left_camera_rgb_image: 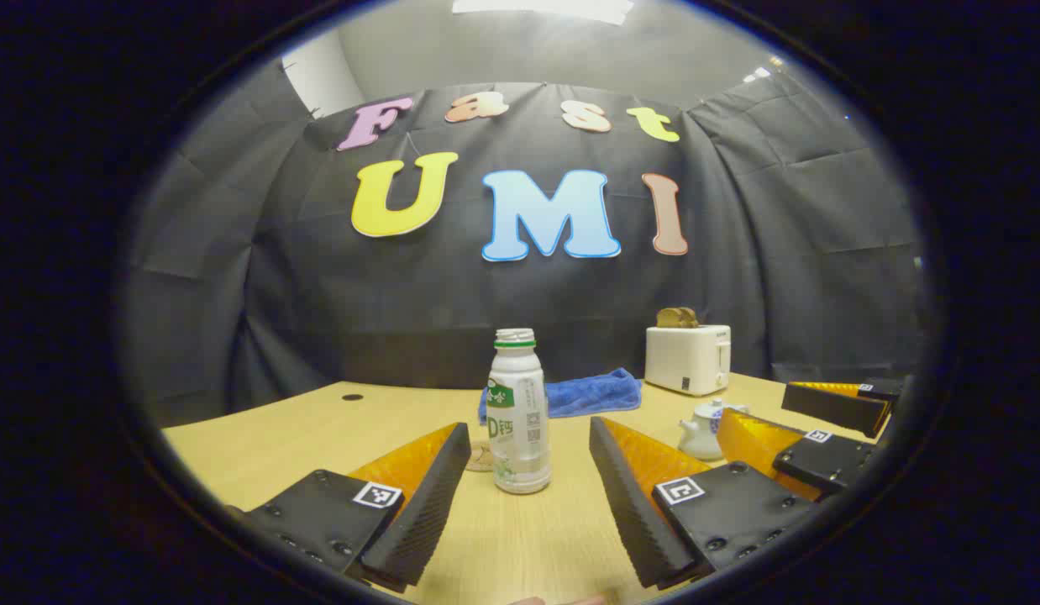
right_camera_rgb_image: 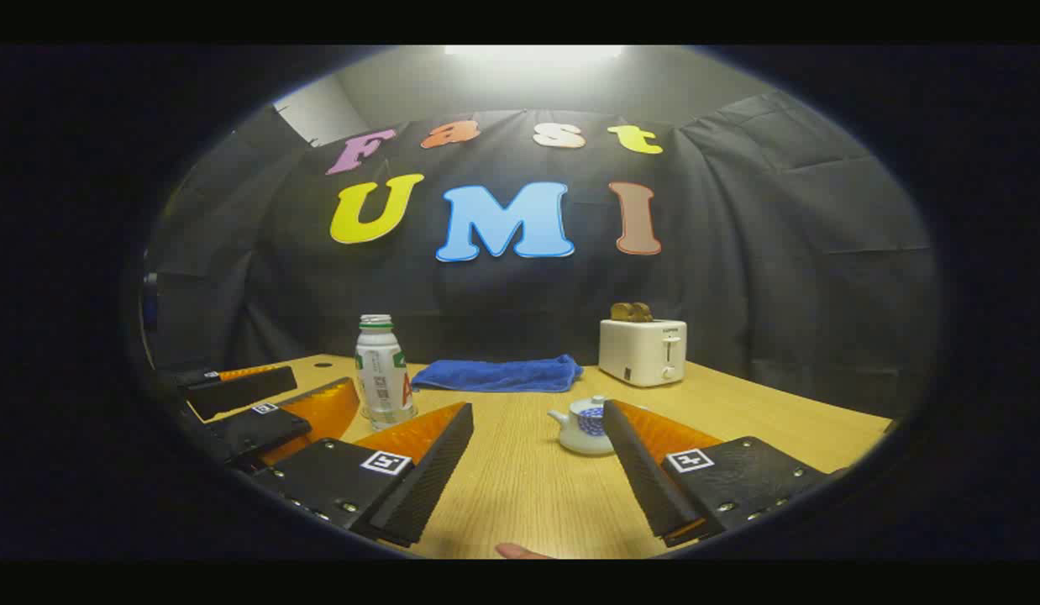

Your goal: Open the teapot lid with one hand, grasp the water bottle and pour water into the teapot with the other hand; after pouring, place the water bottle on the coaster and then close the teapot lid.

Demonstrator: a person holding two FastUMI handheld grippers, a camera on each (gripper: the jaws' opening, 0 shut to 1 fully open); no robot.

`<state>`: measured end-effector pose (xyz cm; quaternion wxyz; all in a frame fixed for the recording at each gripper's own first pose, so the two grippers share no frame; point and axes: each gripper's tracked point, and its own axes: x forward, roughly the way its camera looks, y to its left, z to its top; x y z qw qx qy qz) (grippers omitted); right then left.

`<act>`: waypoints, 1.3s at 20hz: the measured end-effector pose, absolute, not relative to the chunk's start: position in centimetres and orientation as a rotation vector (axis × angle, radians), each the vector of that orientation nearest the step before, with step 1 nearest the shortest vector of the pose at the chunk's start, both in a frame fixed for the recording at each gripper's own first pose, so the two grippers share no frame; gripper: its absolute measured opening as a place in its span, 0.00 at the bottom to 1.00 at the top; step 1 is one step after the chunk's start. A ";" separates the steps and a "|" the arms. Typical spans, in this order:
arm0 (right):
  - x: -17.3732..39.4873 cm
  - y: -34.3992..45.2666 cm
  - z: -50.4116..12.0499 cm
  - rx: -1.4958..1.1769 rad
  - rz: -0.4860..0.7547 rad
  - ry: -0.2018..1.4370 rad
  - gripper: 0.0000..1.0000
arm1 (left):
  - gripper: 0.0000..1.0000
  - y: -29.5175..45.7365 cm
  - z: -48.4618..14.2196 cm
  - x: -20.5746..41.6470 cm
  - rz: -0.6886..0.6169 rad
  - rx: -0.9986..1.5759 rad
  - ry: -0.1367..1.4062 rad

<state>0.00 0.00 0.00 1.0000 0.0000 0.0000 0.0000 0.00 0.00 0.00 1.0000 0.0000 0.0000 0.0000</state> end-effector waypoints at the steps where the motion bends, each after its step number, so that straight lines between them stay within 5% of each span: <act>1: 0.2 -0.2 0.1 -0.005 0.002 0.000 0.95 | 0.94 0.0 -0.1 0.1 0.001 -0.004 0.007; 15: 0.0 -1.7 0.3 -0.005 -0.011 0.019 0.95 | 0.94 -0.7 0.2 -0.1 -0.019 -0.002 0.003; 26: 5.0 -5.6 -0.4 0.028 -0.073 0.072 0.95 | 0.94 0.1 0.9 3.0 -0.038 0.005 -0.005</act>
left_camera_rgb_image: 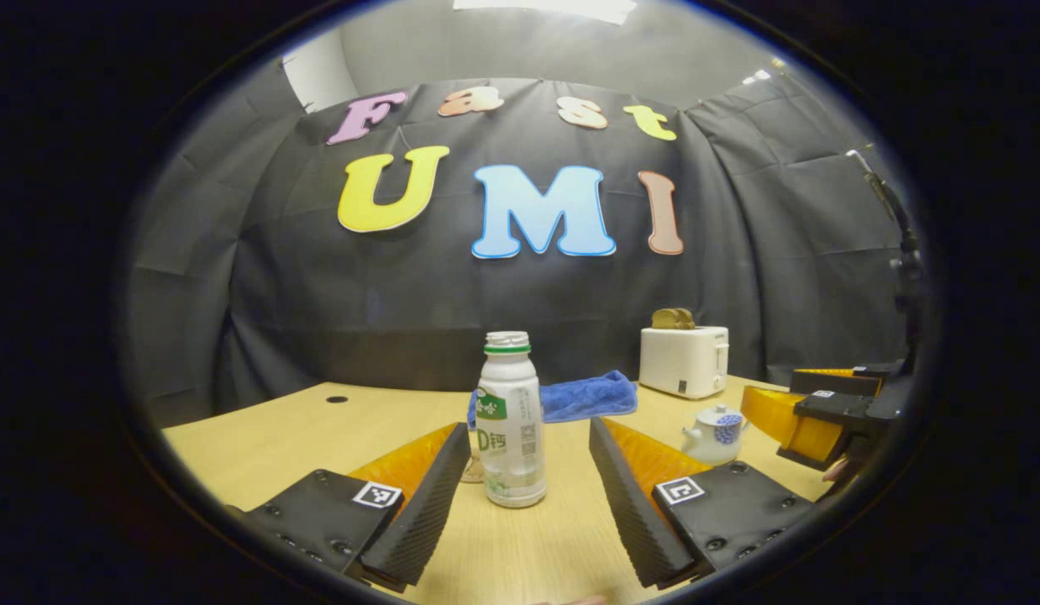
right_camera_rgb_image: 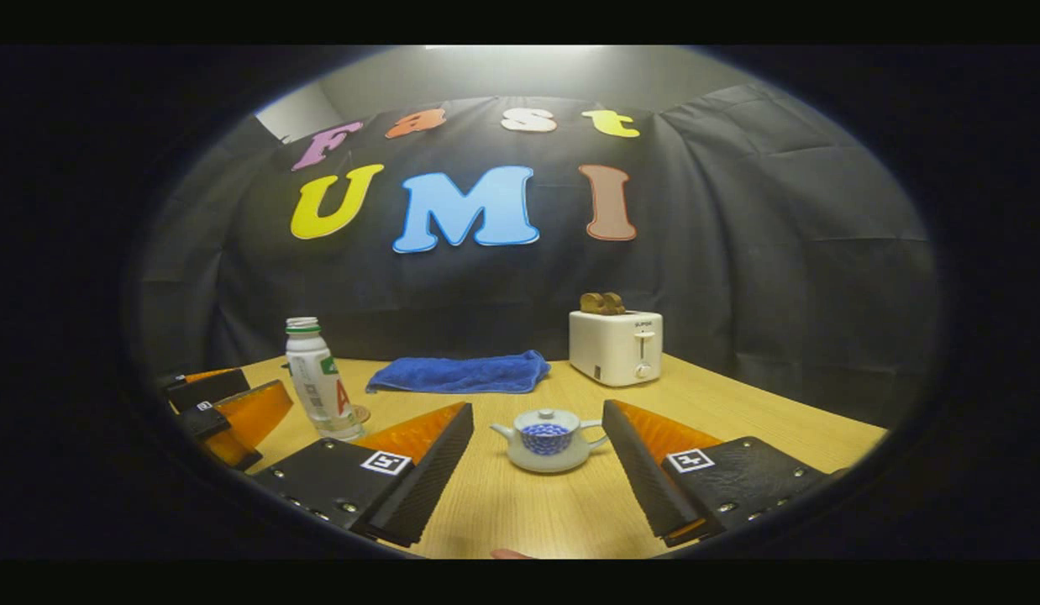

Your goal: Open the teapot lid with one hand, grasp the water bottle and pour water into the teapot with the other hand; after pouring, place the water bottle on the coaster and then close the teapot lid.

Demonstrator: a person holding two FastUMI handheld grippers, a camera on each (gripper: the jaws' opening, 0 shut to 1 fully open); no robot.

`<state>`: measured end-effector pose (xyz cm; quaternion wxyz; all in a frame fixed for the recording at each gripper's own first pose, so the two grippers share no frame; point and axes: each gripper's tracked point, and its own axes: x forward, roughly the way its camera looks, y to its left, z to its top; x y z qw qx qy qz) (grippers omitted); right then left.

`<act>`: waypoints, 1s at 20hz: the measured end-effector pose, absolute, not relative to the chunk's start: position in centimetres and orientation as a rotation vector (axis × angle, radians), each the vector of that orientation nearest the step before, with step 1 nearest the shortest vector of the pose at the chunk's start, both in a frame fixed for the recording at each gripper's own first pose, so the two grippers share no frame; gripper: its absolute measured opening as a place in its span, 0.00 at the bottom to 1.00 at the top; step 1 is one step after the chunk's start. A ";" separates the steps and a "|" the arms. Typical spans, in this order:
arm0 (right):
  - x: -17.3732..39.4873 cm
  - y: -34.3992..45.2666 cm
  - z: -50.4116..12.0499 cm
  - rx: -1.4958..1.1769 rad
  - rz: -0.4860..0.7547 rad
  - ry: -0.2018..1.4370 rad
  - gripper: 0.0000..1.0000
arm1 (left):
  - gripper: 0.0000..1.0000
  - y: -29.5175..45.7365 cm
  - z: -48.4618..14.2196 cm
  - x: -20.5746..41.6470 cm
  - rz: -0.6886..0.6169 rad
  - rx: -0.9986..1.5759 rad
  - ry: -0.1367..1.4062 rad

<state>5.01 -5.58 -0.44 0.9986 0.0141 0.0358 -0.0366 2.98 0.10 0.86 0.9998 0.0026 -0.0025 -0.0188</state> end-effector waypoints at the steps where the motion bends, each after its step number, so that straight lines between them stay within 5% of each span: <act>1: 5.5 -5.9 -0.5 0.022 -0.077 0.073 0.95 | 0.94 0.2 0.9 3.1 -0.035 0.008 -0.002; 9: 10.9 -7.3 -2.3 -0.001 -0.094 0.146 0.93 | 0.94 1.7 0.1 4.3 -0.018 0.018 0.020; 12: 12.5 -7.8 -3.4 0.000 -0.113 0.182 0.74 | 0.94 2.1 -0.2 4.7 -0.014 0.018 0.034; 13: 12.5 -7.5 -3.3 0.003 -0.105 0.182 0.49 | 0.94 2.3 -0.1 4.8 -0.012 0.018 0.034; 19: 14.4 -6.5 -4.5 -0.059 -0.080 0.210 0.47 | 1.00 2.8 -0.5 4.8 -0.006 0.025 0.041; 20: 13.4 -6.5 -3.9 -0.071 -0.081 0.211 0.00 | 1.00 2.9 -0.6 4.9 -0.007 0.021 0.044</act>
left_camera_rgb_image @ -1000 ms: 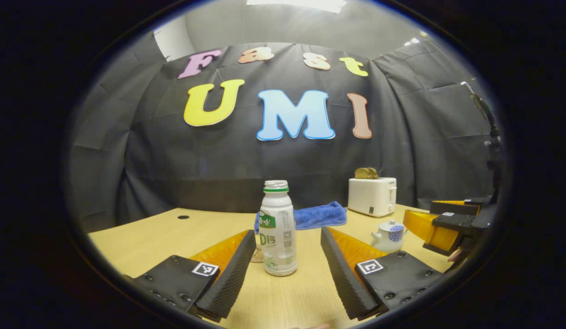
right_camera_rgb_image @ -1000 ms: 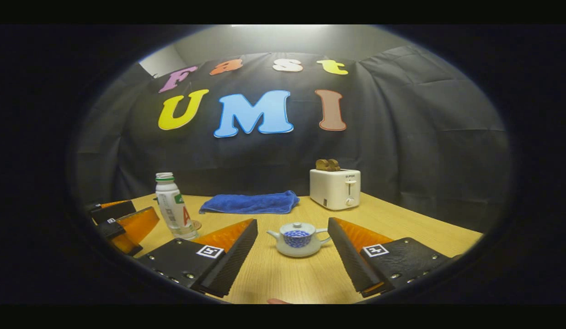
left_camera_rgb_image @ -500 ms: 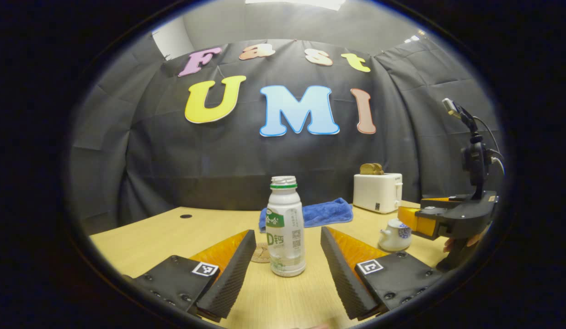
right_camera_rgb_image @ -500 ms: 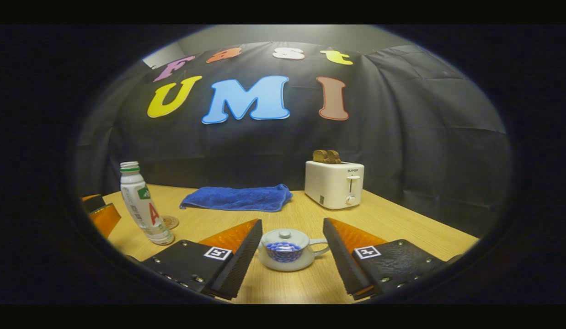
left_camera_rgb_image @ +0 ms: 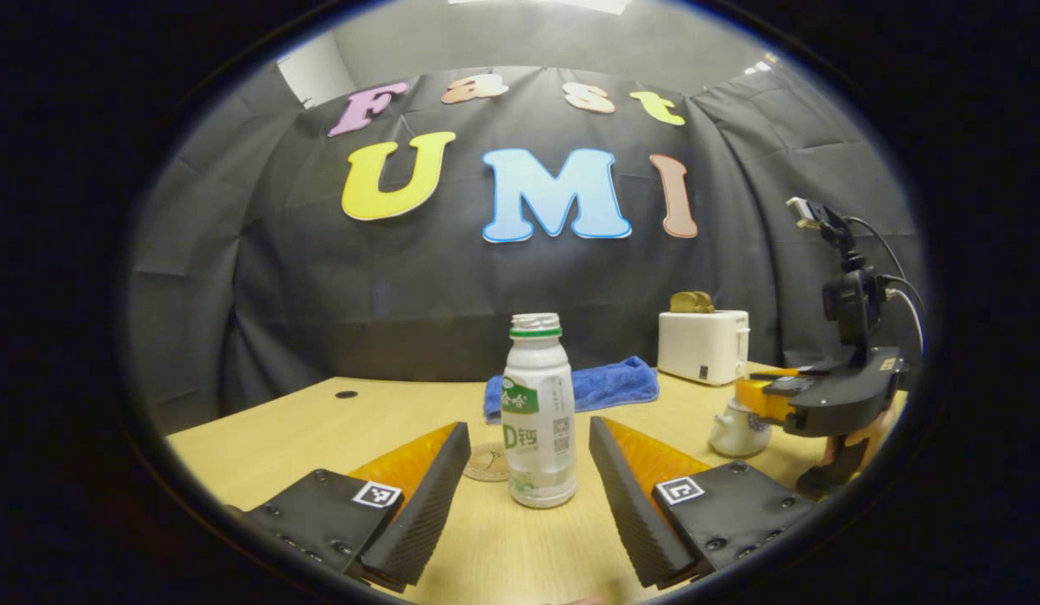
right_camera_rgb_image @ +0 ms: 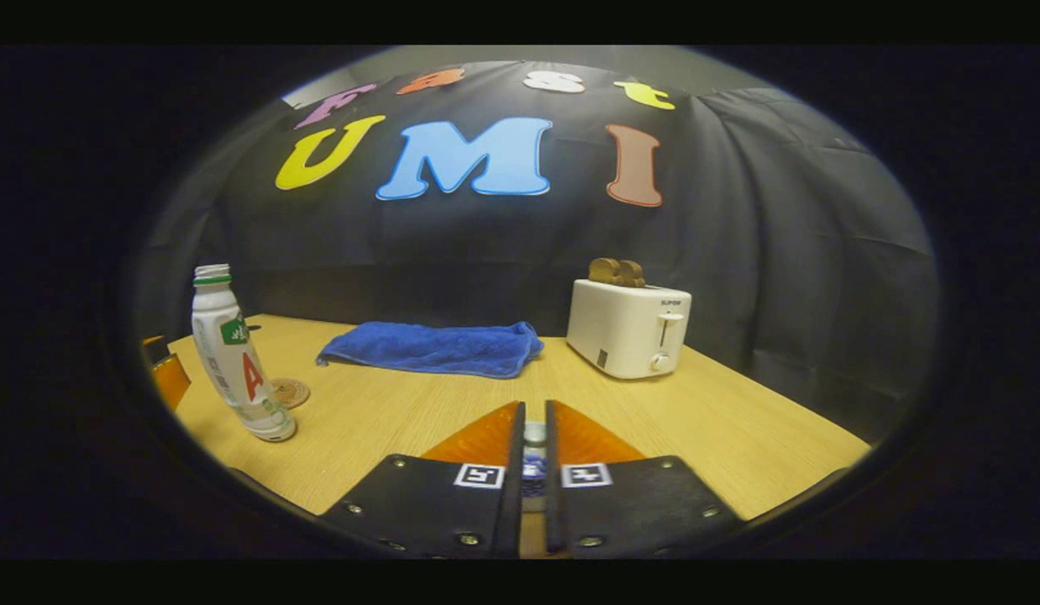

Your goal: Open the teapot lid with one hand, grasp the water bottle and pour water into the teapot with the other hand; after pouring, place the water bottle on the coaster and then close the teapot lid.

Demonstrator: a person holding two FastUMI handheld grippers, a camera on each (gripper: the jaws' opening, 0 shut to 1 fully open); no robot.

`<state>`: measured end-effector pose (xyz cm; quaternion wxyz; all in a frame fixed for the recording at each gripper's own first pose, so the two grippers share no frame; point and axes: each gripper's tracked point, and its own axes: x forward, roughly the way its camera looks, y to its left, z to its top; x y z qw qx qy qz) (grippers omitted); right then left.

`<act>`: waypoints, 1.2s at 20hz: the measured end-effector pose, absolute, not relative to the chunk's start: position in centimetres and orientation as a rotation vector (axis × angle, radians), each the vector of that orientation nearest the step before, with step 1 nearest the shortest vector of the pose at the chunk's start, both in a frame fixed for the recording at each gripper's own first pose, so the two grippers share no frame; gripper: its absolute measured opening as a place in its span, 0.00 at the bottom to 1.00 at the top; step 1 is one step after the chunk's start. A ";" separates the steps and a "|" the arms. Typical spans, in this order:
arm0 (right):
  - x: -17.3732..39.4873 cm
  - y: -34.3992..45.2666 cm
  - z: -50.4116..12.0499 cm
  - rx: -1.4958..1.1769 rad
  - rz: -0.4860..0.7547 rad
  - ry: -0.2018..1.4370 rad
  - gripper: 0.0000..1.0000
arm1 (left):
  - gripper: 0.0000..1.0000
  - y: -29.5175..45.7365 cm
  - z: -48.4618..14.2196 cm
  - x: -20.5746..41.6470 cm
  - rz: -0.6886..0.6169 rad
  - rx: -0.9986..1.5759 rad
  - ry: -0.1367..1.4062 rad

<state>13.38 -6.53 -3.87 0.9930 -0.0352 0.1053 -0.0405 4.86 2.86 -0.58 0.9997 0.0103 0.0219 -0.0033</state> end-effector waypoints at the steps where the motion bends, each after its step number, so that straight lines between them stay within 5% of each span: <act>1: 13.6 -6.5 -4.1 -0.082 -0.078 0.212 0.16 | 1.00 2.9 -0.7 4.9 -0.006 0.017 0.045; 3: 13.4 -6.6 -3.7 -0.078 -0.076 0.209 0.15 | 1.00 3.1 -0.6 5.0 -0.005 0.020 0.046; 4: 13.4 -6.5 -3.8 -0.090 -0.080 0.210 0.01 | 1.00 3.1 -0.6 5.0 -0.004 0.026 0.047; 9: 12.9 -6.4 -2.2 -0.073 -0.070 0.151 0.00 | 1.00 3.0 -1.8 6.2 -0.006 0.045 0.077; 11: 12.6 -6.5 -1.3 -0.082 -0.073 0.113 0.01 | 0.91 2.8 -2.5 6.7 -0.005 0.047 0.094; 16: 12.3 -6.4 -1.0 -0.072 -0.056 0.098 0.00 | 1.00 2.4 -2.7 8.7 0.009 0.073 0.110; 18: 12.1 -6.6 -0.9 -0.067 -0.060 0.091 0.00 | 0.87 1.8 -2.8 9.8 0.000 0.083 0.116; 19: 12.1 -6.6 -0.9 -0.064 -0.058 0.088 0.00 | 1.00 1.6 -3.1 10.4 -0.003 0.081 0.123; 24: 12.0 -6.7 -0.8 -0.063 -0.053 0.082 0.00 | 1.00 2.0 -3.9 13.0 0.002 -0.019 0.164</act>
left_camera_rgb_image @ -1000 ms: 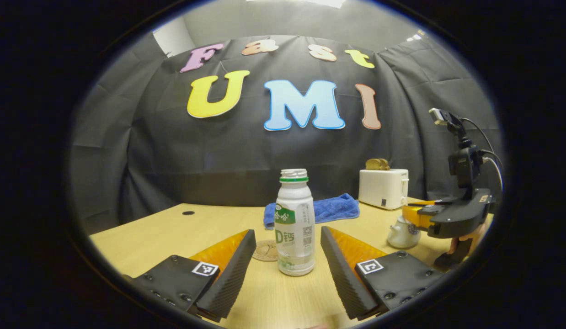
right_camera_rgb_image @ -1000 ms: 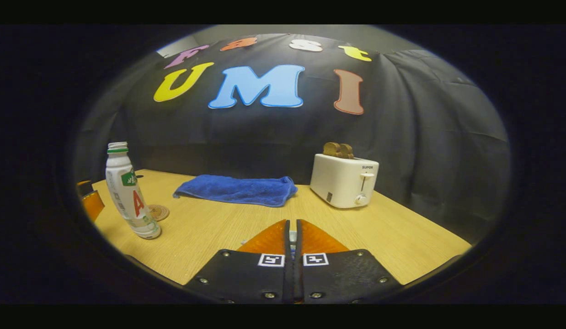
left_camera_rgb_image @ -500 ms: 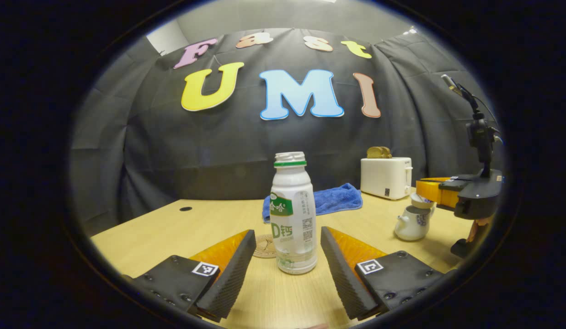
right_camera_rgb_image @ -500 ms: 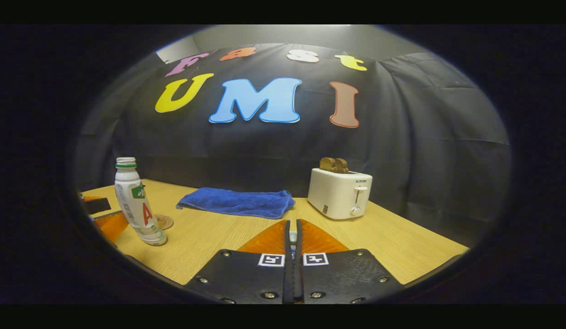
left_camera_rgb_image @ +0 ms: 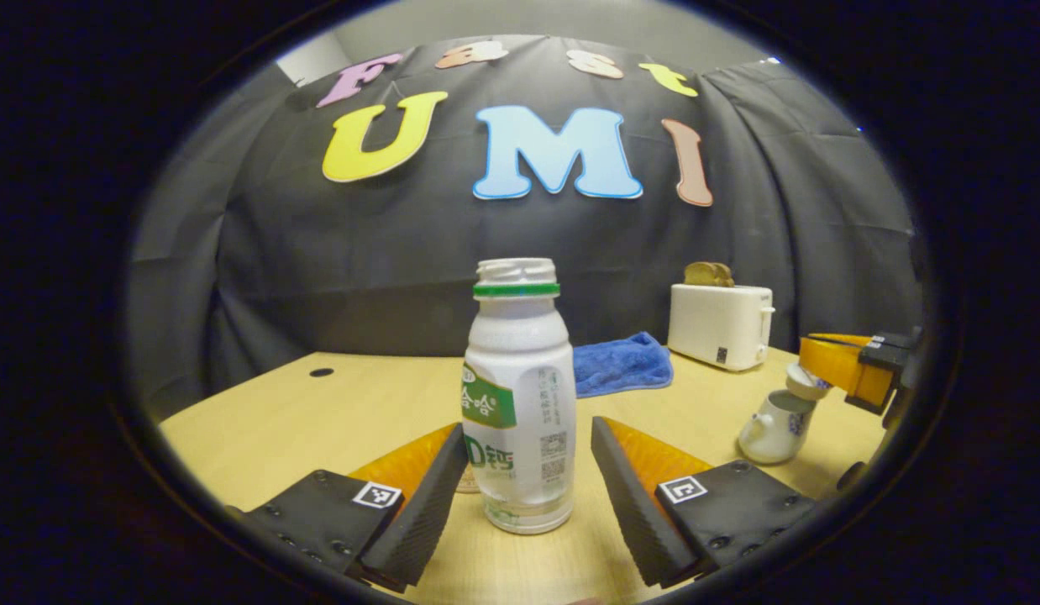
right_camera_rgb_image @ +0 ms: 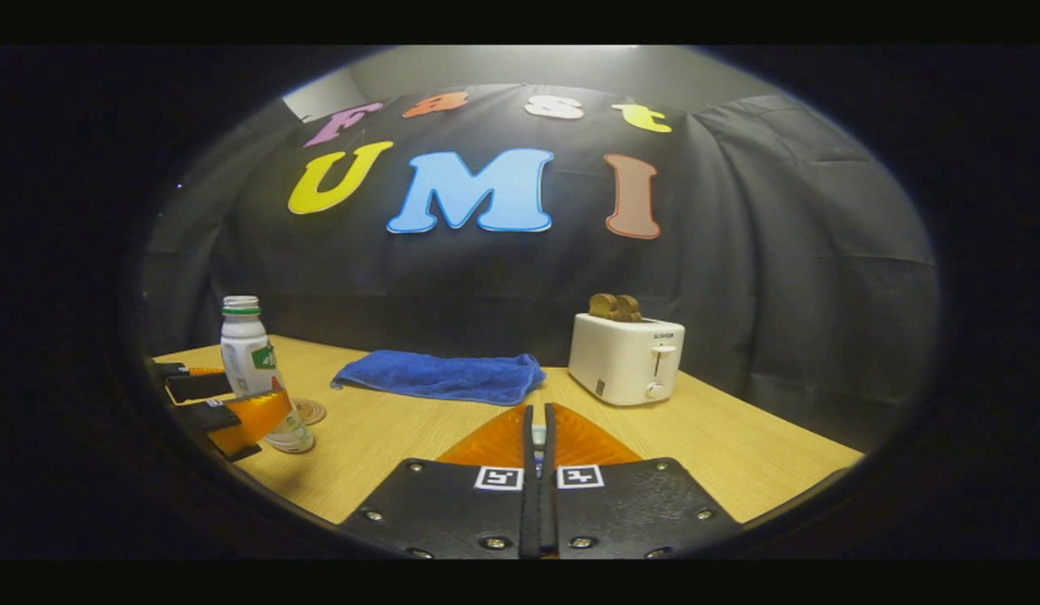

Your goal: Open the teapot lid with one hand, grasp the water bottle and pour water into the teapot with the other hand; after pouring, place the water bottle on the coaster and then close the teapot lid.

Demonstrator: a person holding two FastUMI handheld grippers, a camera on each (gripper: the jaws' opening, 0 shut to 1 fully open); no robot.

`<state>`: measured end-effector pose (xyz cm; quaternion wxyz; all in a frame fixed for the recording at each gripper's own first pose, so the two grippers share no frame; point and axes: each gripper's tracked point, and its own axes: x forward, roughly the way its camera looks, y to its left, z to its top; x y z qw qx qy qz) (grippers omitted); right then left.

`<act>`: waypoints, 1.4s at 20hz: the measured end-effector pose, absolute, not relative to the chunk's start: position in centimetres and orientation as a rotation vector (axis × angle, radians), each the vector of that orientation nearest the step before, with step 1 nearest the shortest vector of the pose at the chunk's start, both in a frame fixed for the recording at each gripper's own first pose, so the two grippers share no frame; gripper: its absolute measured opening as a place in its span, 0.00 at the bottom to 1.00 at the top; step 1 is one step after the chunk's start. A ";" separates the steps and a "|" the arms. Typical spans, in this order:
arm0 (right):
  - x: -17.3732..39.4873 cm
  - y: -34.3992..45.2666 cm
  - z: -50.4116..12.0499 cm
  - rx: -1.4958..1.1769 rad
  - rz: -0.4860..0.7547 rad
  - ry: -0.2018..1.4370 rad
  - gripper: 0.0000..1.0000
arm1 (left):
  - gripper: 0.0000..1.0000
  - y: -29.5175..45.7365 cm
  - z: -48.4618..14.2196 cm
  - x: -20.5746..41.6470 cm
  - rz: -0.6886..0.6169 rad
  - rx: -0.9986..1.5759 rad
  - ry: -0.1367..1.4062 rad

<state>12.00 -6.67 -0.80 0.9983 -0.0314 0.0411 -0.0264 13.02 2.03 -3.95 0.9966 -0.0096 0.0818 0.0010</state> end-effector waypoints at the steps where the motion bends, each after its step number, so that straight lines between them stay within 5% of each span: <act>1: 12.0 -6.7 -0.9 -0.059 -0.053 0.084 0.00 | 1.00 2.2 -3.9 13.4 0.007 -0.029 0.167; 2: 12.0 -6.7 -0.9 -0.055 -0.053 0.084 0.00 | 0.87 2.4 -3.9 13.5 0.014 -0.034 0.162; 4: 11.9 -6.7 -0.9 -0.049 -0.051 0.082 0.00 | 1.00 2.0 -3.8 13.6 -0.016 -0.050 0.161; 8: 11.4 -6.4 -0.7 -0.039 -0.031 0.071 0.00 | 0.78 2.3 -4.0 13.4 -0.021 -0.030 0.168; 13: 8.8 -6.4 1.1 -0.064 -0.027 0.028 0.00 | 0.82 1.6 -3.8 12.9 -0.049 -0.022 0.175; 16: 5.8 -7.0 1.1 -0.058 -0.017 0.036 0.00 | 0.70 0.9 -3.6 12.4 -0.062 0.032 0.173; 21: 0.6 -8.8 0.7 -0.059 -0.043 0.038 0.00 | 0.79 -1.1 -3.0 12.3 -0.107 0.137 0.172; 23: -1.1 -9.4 0.5 -0.061 -0.055 0.041 0.00 | 0.70 -2.4 -3.0 12.4 -0.139 0.227 0.181; 24: -1.8 -9.9 0.3 -0.062 -0.064 0.047 0.00 | 0.82 -2.8 -2.9 12.2 -0.144 0.286 0.170; 25: -2.5 -10.3 0.1 -0.061 -0.074 0.053 0.00 | 0.82 -3.3 -2.4 12.2 -0.149 0.338 0.155; 26: -3.0 -10.7 -0.2 -0.058 -0.080 0.061 0.00 | 0.70 -3.6 -2.2 12.2 -0.155 0.373 0.143; 28: -3.8 -11.1 -0.5 -0.051 -0.087 0.070 0.00 | 0.82 -4.7 -1.9 12.4 -0.173 0.421 0.124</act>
